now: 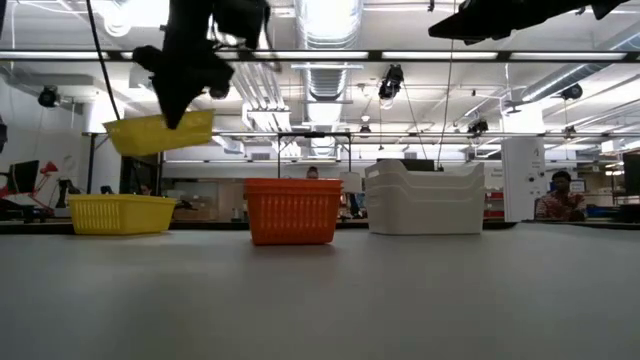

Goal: Stack baskets by color
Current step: Stack the bottom yellow bin on top of the top yellow bin

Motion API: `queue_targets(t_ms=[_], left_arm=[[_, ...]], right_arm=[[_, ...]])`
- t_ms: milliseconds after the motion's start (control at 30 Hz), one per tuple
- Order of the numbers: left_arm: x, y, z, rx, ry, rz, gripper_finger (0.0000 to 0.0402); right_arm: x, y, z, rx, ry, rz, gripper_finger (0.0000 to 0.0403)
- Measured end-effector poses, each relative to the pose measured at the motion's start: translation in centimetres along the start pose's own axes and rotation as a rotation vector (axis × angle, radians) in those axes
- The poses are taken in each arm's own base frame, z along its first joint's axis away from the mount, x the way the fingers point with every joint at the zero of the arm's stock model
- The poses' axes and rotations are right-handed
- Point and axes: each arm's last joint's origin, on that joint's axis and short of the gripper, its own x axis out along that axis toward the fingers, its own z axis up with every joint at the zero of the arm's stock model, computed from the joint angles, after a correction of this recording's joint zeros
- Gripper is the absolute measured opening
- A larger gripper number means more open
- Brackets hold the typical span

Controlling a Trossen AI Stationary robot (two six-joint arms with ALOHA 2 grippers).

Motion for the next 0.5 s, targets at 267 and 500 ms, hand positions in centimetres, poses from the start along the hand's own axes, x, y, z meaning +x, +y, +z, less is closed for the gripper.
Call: queue_targets(t_ms=[267,500], left_arm=[[5.0,5.5,3.5,-0.068,0.131,0.003,0.0000],[8.2,7.2,3.3,-0.242,0.238,0.042,0.0000]], right_arm=[[0.0,0.0,-0.1,0.002,0.008,0.004,0.0013],[0.0,0.1,-0.3,0.002,0.027,0.011,0.0013]])
